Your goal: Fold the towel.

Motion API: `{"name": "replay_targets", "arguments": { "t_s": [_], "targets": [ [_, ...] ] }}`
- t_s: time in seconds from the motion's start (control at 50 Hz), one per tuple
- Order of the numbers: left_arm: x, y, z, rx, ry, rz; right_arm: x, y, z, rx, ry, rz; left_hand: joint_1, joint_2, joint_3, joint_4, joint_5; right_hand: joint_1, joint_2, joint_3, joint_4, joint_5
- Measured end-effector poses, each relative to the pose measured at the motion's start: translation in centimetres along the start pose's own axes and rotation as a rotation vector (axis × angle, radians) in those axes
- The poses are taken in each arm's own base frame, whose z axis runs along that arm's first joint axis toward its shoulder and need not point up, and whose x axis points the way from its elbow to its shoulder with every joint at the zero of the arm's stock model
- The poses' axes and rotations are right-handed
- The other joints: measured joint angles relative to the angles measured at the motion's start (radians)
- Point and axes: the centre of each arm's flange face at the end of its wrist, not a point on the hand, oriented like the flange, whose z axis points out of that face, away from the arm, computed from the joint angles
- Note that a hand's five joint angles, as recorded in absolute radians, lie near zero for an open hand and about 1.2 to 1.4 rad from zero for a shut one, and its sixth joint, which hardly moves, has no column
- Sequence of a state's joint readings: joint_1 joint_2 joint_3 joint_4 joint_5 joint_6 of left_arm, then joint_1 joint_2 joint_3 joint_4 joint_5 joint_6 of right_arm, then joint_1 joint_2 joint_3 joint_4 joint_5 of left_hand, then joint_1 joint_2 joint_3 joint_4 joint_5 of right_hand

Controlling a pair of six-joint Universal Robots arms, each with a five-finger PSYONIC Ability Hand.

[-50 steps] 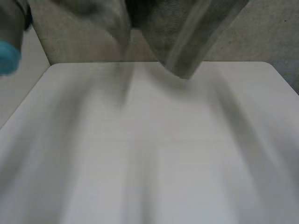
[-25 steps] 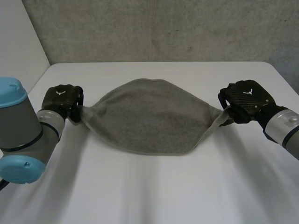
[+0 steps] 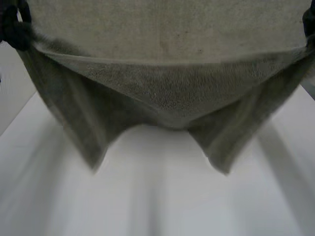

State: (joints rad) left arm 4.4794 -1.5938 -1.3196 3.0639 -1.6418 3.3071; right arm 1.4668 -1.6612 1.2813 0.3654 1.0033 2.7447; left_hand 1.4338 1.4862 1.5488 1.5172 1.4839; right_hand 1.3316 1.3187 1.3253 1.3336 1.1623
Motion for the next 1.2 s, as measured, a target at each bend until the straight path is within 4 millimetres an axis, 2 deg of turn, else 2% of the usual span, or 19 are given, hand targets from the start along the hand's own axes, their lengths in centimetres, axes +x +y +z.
{"name": "replay_targets", "arguments": {
  "t_s": [0.06,0.12,0.16,0.22,0.28,0.34,0.4,0.44,0.46,0.5,0.54,0.58,0.62,0.7,0.84,0.88,1.0,1.12,1.2],
  "targets": [
    [0.4,2.6,1.1,-0.134,0.019,0.024,-0.6,1.8,1.4,-0.084,-0.045,-0.021,0.000,0.000,0.000,0.000,0.000,0.000,0.000,0.000,0.000,0.000],
    [1.1,5.8,2.0,-0.292,0.054,0.067,-2.3,4.1,3.0,-0.190,-0.107,-0.070,0.000,0.000,0.000,0.000,0.000,0.000,0.000,0.000,0.000,0.000],
    [2.0,8.4,2.7,-0.421,0.095,0.122,-4.2,6.2,4.3,-0.290,-0.155,-0.146,0.000,0.000,0.000,0.000,0.000,0.000,0.000,0.000,0.000,0.000],
    [3.1,10.3,3.7,-0.507,0.139,0.183,-6.0,8.1,5.7,-0.377,-0.179,-0.251,0.000,0.000,0.000,0.000,0.000,0.000,0.000,0.000,0.000,0.000],
    [4.0,10.4,5.3,-0.502,0.154,0.220,-7.3,8.6,7.5,-0.383,-0.148,-0.345,0.000,0.000,0.001,0.000,0.000,0.000,0.000,0.000,0.000,0.000],
    [4.3,9.0,6.9,-0.422,0.135,0.221,-7.7,7.7,9.3,-0.309,-0.081,-0.390,0.000,0.000,0.001,0.000,0.000,0.000,0.000,0.000,0.000,0.000],
    [4.3,5.4,9.0,-0.236,0.079,0.175,-7.3,5.3,11.4,-0.131,0.049,-0.395,0.000,0.000,0.001,0.000,0.000,0.000,0.000,0.000,0.000,0.000],
    [4.0,2.1,10.1,-0.071,0.025,0.109,-6.0,2.0,12.3,0.077,0.187,-0.371,0.000,0.000,0.001,0.000,0.000,0.000,0.000,0.000,0.000,0.000],
    [3.8,1.2,10.3,-0.029,0.011,0.088,-5.7,1.3,12.3,0.119,0.213,-0.365,0.000,0.000,0.001,0.000,0.000,0.000,0.000,0.000,0.000,0.000],
    [3.0,-2.2,10.6,0.128,-0.043,-0.002,-4.2,-2.2,11.7,0.314,0.326,-0.338,0.000,0.000,0.001,0.000,0.000,0.000,0.000,0.000,0.000,0.000],
    [2.4,-4.3,10.5,0.226,-0.075,-0.071,-3.3,-4.0,10.8,0.417,0.378,-0.324,0.000,0.000,0.001,0.000,0.000,0.000,0.000,0.000,0.000,0.000],
    [1.8,-5.6,10.3,0.291,-0.097,-0.124,-2.8,-5.1,10.1,0.477,0.400,-0.316,0.000,0.000,0.001,0.000,0.000,0.000,0.000,0.000,0.000,0.000],
    [1.4,-5.8,10.1,0.313,-0.108,-0.157,-2.8,-5.1,9.7,0.491,0.387,-0.313,0.000,0.000,0.001,0.000,0.000,0.000,0.000,0.000,0.000,0.004],
    [1.2,-4.0,9.9,0.270,-0.115,-0.170,-3.9,-3.6,9.4,0.437,0.287,-0.313,0.000,0.000,0.001,0.000,0.000,0.000,0.000,0.000,0.000,0.006],
    [1.8,3.9,8.7,0.024,-0.072,-0.121,-5.4,2.3,9.3,0.254,0.070,-0.296,0.000,0.000,0.002,0.000,0.000,0.000,0.001,0.000,0.000,0.006],
    [2.1,7.4,7.8,-0.075,-0.036,-0.103,-5.8,5.1,8.9,0.183,-0.004,-0.268,0.000,0.000,0.002,0.000,0.000,0.000,0.001,0.000,0.000,0.006],
    [3.2,14.3,4.7,-0.260,0.058,-0.085,-7.5,10.8,7.2,0.056,-0.167,-0.172,0.000,0.000,0.002,0.000,0.000,0.000,0.001,0.000,0.000,0.006],
    [3.7,17.7,1.5,-0.368,0.124,-0.053,-8.4,14.7,4.8,-0.033,-0.266,-0.083,0.000,0.000,0.002,0.000,0.000,0.000,0.001,0.000,0.000,0.006],
    [3.4,18.9,-0.5,-0.421,0.146,-0.001,-8.1,15.6,2.9,-0.073,-0.274,-0.040,0.000,0.000,0.002,0.000,0.000,0.000,0.001,0.000,0.000,0.006]
  ]
}}
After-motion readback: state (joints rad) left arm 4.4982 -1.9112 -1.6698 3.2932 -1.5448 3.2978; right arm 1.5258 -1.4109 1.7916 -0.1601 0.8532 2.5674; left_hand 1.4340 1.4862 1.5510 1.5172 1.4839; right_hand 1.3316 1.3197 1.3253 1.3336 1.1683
